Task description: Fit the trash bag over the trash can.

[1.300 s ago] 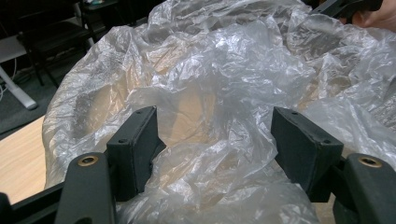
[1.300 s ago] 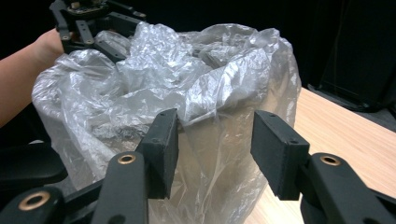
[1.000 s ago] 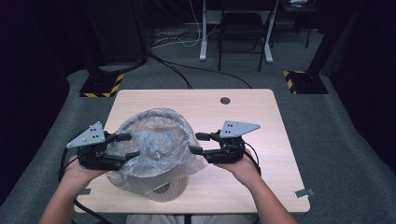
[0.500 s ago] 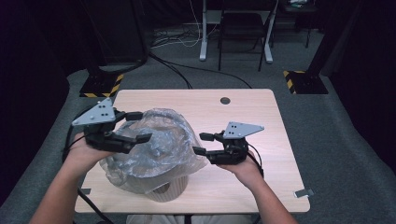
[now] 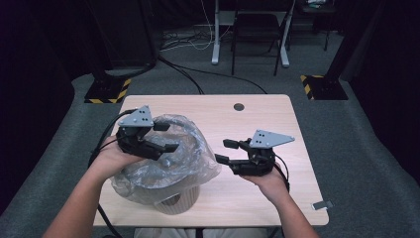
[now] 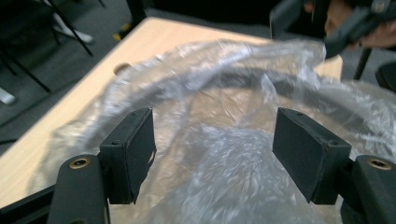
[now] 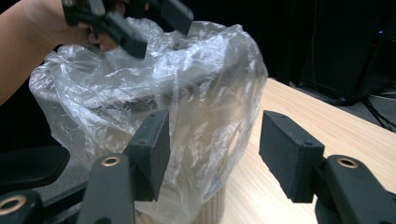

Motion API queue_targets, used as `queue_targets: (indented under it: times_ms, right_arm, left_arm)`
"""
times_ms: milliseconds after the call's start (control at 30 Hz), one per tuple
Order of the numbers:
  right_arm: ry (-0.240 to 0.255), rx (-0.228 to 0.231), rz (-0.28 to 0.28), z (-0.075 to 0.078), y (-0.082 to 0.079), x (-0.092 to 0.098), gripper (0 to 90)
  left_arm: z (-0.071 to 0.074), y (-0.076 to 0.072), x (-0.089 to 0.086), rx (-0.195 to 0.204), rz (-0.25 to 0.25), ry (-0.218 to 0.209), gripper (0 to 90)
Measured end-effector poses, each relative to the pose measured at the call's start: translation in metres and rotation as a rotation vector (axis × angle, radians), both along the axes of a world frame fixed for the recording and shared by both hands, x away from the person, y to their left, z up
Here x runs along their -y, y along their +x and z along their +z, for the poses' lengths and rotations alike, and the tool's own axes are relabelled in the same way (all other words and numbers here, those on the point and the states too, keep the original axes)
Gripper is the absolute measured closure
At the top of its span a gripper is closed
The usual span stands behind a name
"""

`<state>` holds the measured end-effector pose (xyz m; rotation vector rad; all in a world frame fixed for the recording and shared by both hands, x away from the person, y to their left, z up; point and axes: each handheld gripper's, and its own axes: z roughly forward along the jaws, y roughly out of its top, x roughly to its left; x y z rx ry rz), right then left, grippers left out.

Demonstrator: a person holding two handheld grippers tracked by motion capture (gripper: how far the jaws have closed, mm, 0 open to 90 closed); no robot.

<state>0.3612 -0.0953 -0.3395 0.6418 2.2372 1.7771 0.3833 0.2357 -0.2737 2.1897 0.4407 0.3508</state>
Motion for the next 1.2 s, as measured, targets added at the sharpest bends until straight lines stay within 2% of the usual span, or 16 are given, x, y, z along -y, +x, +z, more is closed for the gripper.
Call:
queue_targets:
  times_ms: [67,133,267,433,600,700,967,1200]
  right_arm:
    - [0.004,-0.001,-0.01,0.0,-0.001,0.004,42.1]
    - [0.005,0.0,-0.016,-0.001,-0.001,0.006,42.1]
    - [0.006,-0.002,-0.022,-0.001,-0.002,0.008,41.8]
    - [0.008,0.002,-0.025,-0.001,-0.003,0.009,41.7]
    - [0.013,0.0,-0.029,-0.001,-0.002,0.009,41.6]
    - [0.011,0.001,-0.026,-0.002,-0.002,0.008,41.6]
    - [0.009,0.002,-0.025,-0.002,-0.001,0.006,41.5]
    - [0.004,0.004,-0.023,-0.001,-0.002,0.004,41.6]
  left_arm:
    - [-0.003,0.001,0.005,-0.01,-0.016,0.023,29.0]
    - [-0.005,0.004,0.011,-0.001,-0.007,0.045,29.1]
    - [-0.007,0.009,0.017,-0.008,-0.015,0.04,28.7]
    - [-0.012,0.017,0.02,-0.051,-0.011,0.07,28.1]
    - [-0.015,0.018,0.023,-0.047,-0.01,0.101,28.0]
    - [-0.019,0.018,0.026,-0.047,-0.018,0.137,27.9]
    - [-0.025,0.019,0.033,-0.084,-0.044,0.209,27.6]
    - [-0.029,0.02,0.036,-0.114,-0.055,0.248,27.6]
